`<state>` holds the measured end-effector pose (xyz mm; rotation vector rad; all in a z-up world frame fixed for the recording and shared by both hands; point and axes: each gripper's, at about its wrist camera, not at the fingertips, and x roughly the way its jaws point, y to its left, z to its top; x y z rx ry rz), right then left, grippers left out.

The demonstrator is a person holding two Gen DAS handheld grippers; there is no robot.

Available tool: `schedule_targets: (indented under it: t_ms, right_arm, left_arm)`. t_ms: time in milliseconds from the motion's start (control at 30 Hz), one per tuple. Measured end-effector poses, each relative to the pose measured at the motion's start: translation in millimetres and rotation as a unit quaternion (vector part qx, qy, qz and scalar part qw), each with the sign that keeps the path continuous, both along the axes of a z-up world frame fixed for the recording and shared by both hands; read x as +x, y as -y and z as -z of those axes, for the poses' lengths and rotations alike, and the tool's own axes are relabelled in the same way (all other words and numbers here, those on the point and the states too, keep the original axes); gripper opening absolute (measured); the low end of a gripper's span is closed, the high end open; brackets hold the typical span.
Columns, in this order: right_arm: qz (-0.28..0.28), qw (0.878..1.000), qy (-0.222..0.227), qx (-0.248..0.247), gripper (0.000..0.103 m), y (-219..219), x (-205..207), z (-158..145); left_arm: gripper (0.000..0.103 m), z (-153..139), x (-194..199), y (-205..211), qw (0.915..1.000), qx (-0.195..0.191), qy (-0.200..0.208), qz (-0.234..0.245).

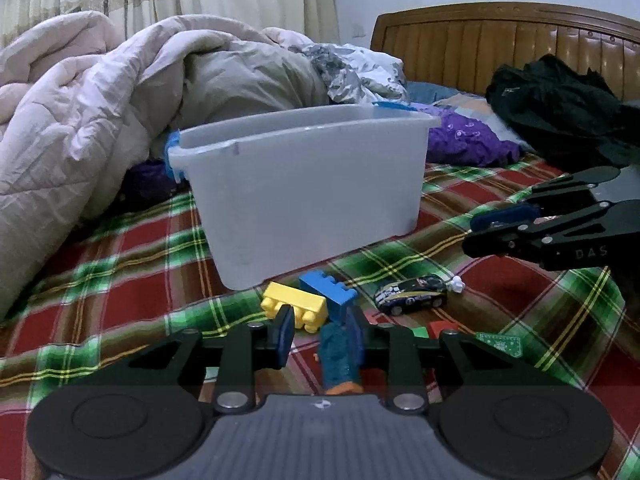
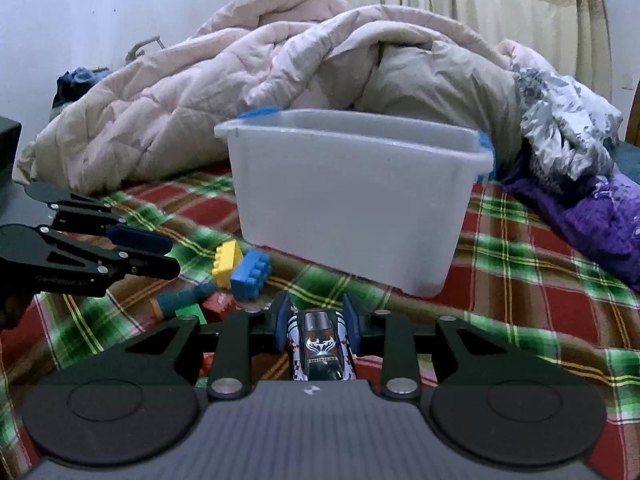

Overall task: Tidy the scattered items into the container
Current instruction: 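Grasp the blue-orange toy with the left gripper while the right grasps the white race car, then carry both toys into the white bin and open both grippers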

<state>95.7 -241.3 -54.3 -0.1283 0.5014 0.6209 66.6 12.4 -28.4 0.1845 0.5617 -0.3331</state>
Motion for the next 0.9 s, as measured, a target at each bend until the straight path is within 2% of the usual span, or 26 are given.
schedule_targets:
  t_ms: [67, 100, 133, 333, 400, 500, 733, 900]
  right_arm:
    - [-0.001, 1.0, -0.001, -0.002, 0.032, -1.3, -2.4, 1.0]
    - [-0.003, 1.0, -0.001, -0.006, 0.032, -2.0, -3.3, 1.4]
    - [-0.004, 1.0, -0.001, -0.008, 0.032, -2.6, -3.9, 1.9]
    - [-0.003, 1.0, -0.006, -0.011, 0.032, -2.6, -3.5, 5.0]
    - [-0.004, 1.0, -0.008, -0.012, 0.032, -2.7, -3.5, 6.3]
    - [-0.006, 1.0, -0.012, -0.017, 0.032, -2.9, -3.0, 9.9]
    - [-0.002, 1.0, -0.012, -0.013, 0.032, 0.2, -1.6, 9.8]
    - [0.005, 1.0, -0.004, -0.001, 0.032, 2.3, -3.9, -1.1]
  left_arm:
    - [0.036, 3.0, -3.2, -4.1, 1.0, -0.002, -0.007, -0.006]
    - [0.043, 6.7, -5.2, -5.7, 0.9999, -0.004, -0.014, -0.005]
    - [0.045, 11.2, -6.6, -6.3, 0.9997, -0.004, -0.024, -0.003]
    - [0.045, 37.8, -8.2, 5.9, 0.9986, 0.016, -0.051, 0.006]
    - [0.036, 40.2, -4.7, 6.2, 0.9988, 0.011, -0.047, 0.002]
    - [0.028, 38.3, 2.7, 6.6, 0.999, -0.003, -0.045, -0.008]
    - [0.026, 31.2, 4.3, 6.3, 0.9995, -0.009, -0.029, -0.004]
    - [0.026, 11.4, -4.1, -5.2, 0.9997, -0.015, -0.014, -0.013]
